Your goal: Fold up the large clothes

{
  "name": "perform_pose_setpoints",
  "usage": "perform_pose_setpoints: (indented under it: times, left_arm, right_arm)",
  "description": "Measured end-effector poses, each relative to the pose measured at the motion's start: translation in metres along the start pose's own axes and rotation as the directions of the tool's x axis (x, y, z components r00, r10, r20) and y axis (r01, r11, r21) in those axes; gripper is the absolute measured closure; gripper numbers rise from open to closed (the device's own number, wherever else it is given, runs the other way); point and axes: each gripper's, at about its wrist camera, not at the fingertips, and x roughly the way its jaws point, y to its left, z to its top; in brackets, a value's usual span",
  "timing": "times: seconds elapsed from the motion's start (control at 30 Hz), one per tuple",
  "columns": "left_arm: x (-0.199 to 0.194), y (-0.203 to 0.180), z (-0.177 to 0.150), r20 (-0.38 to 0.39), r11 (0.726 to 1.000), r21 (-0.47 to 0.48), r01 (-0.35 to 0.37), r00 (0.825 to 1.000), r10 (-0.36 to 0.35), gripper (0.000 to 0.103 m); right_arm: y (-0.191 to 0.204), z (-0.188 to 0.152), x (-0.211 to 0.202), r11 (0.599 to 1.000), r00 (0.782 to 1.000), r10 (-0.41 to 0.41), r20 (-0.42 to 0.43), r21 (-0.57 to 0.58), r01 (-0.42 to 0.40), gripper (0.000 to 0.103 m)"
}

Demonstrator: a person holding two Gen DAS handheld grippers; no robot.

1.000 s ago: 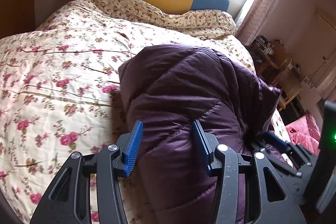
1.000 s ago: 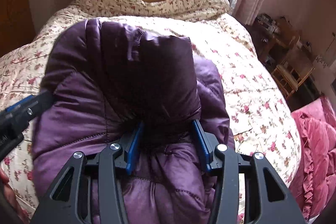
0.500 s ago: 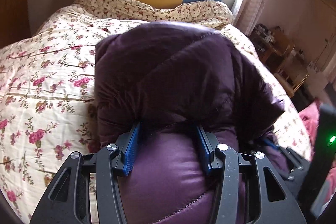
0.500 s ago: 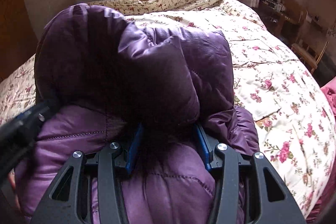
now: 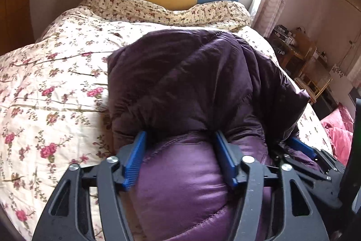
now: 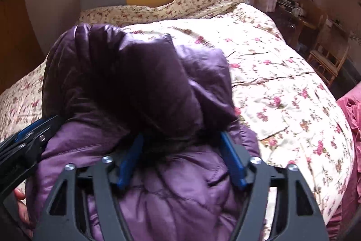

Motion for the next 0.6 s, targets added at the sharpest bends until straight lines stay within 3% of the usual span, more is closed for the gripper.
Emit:
perform_pose_setpoints:
  times: [0.03,0.3,0.37,0.6]
  left_arm:
    - [-0.002,0.003,0.000,0.001,1.000,-0.009,0.003,1.000,-0.003,0.032]
    - [-0.026,0.016,-0.010,0.003,0.999,-0.032,0.024,1.000,-0.024,0.026]
    - [-0.029,0.020,-0.014,-0.005,0.999,-0.043,0.029,1.000,-0.030,0.025]
    - [-0.030,0.037,-0.031,-0.040,0.985,-0.144,0.094,0.994,-0.101,0.018]
  right_arm:
    - [-0.001,0.001,-0.002,1.000,1.000,-0.007,0.007,0.002,0.007,0.029]
    - [-0.022,0.005,-0.010,0.994,1.000,0.019,0.002,0.112,-0.019,0.021]
    - [-0.029,0.005,-0.014,0.991,1.000,0.017,0.004,0.130,-0.018,0.014]
    - [-0.050,-0.009,-0.011,0.983,0.995,0.094,-0.036,0.160,-0.087,0.011]
